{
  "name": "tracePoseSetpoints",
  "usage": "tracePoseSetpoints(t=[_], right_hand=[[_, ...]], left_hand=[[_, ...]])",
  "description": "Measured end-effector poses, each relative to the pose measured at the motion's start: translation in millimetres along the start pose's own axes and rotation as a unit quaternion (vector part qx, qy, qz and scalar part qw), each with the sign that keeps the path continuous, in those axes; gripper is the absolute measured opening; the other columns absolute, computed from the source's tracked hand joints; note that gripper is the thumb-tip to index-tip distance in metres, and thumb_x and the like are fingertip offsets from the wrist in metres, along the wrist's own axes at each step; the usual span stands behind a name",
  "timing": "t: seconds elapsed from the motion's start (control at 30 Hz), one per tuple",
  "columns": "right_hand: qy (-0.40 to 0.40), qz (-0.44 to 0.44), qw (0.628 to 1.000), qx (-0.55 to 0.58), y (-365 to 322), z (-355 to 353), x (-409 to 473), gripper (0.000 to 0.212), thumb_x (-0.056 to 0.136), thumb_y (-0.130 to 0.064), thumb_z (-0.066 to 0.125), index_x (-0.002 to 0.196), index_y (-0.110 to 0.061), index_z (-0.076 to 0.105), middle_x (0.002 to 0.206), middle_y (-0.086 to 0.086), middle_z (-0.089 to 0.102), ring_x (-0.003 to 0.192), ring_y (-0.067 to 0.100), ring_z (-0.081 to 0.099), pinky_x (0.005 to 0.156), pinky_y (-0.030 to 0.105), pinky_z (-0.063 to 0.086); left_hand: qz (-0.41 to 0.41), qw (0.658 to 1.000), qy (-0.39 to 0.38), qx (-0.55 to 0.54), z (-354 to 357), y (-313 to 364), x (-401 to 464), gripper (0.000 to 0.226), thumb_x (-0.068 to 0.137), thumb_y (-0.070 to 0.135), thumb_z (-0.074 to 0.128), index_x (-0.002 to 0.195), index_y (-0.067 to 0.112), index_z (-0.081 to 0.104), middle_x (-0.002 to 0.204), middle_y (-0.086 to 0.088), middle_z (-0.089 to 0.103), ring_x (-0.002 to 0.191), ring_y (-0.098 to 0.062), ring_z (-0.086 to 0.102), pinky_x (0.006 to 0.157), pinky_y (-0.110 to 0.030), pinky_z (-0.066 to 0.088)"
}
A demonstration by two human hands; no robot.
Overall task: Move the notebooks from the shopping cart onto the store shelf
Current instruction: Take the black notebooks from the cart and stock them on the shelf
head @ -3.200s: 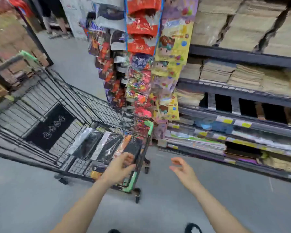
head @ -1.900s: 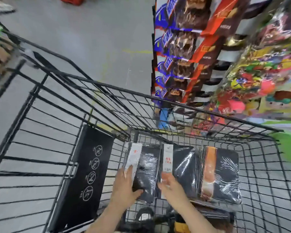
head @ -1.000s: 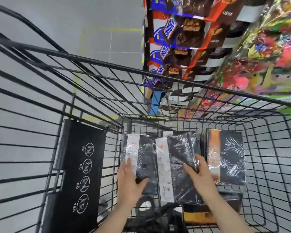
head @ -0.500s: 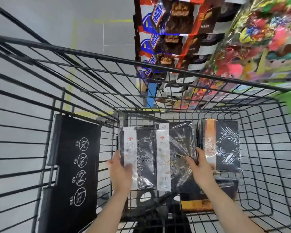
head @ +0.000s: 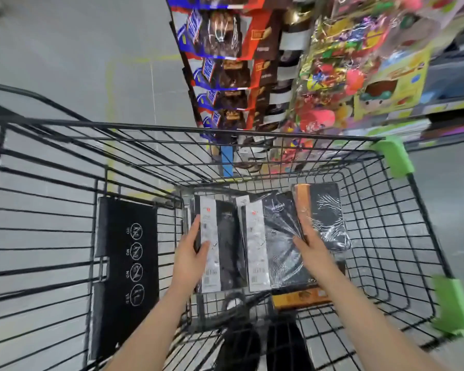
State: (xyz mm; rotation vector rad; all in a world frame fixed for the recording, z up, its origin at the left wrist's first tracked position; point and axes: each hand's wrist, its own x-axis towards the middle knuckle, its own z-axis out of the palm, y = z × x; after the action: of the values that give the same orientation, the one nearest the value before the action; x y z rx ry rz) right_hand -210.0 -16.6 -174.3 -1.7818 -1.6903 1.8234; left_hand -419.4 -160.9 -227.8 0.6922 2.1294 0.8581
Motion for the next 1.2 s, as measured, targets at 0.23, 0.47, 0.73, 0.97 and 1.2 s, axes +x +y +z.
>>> tracePoseSetpoints(t=[0.23, 0.47, 0.73, 0.97, 1.2], right_hand=[[0.028, -0.063, 0.997, 0.03, -51.4, -85.6, -50.3, 0.056, 0.097, -0.011, 0.04, 0.144, -0.034, 0.021, 0.15, -0.011, 0.023, 0.139, 0.009, 0.021, 0.099, 0.016, 0.02], [0.077, -0.123, 0.986, 0.076, -59.9, -203.2, -75.1, 0.056, 0.096, -0.005, 0.04, 0.144, -0.028, 0.022, 0.134, -0.021, 0.028, 0.126, 0.001, 0.029, 0.096, 0.007, 0.027], [0.092, -0.185, 0.973, 0.1, -18.5, -392.6, -77.7, 0.056, 0.094, 0.001, 0.04, 0.144, -0.019, 0.024, 0.139, -0.016, 0.029, 0.129, 0.005, 0.032, 0.091, 0.002, 0.031], [0.08, -0.158, 0.974, 0.141, 21.3, -553.8, -81.2, 0.051, 0.095, -0.003, 0.041, 0.137, -0.032, 0.033, 0.133, 0.011, 0.051, 0.115, 0.027, 0.054, 0.098, 0.04, 0.047], [0.11, -0.101, 0.973, 0.177, 35.4, -641.4, -55.6, 0.045, 0.096, -0.01, 0.042, 0.133, -0.034, 0.036, 0.097, 0.012, 0.066, 0.085, 0.027, 0.065, 0.08, 0.045, 0.054]], left_hand=[[0.053, 0.998, -0.029, -0.018, -17.5, 96.3, -19.0, 0.067, 0.091, 0.014, 0.054, 0.144, 0.041, 0.023, 0.137, 0.009, 0.047, 0.081, -0.006, 0.059, 0.071, -0.016, 0.049], [0.129, 0.992, 0.002, 0.01, 18.2, 214.9, -32.2, 0.066, 0.087, 0.017, 0.061, 0.141, 0.036, 0.03, 0.137, 0.013, 0.042, 0.126, -0.007, 0.042, 0.102, -0.024, 0.035], [0.224, 0.971, 0.038, -0.08, 129.0, 366.7, -67.6, 0.067, 0.083, 0.011, 0.064, 0.141, 0.03, 0.036, 0.143, 0.006, 0.042, 0.134, -0.011, 0.039, 0.111, -0.031, 0.03], [0.246, 0.967, 0.07, -0.013, 259.7, 463.4, -99.0, 0.066, 0.085, 0.009, 0.063, 0.143, 0.022, 0.034, 0.144, 0.004, 0.041, 0.13, -0.006, 0.037, 0.105, -0.021, 0.027], [0.238, 0.97, 0.054, -0.014, 333.4, 515.0, -81.8, 0.065, 0.085, 0.005, 0.061, 0.142, 0.021, 0.036, 0.135, 0.014, 0.041, 0.128, -0.002, 0.035, 0.1, -0.009, 0.024]])
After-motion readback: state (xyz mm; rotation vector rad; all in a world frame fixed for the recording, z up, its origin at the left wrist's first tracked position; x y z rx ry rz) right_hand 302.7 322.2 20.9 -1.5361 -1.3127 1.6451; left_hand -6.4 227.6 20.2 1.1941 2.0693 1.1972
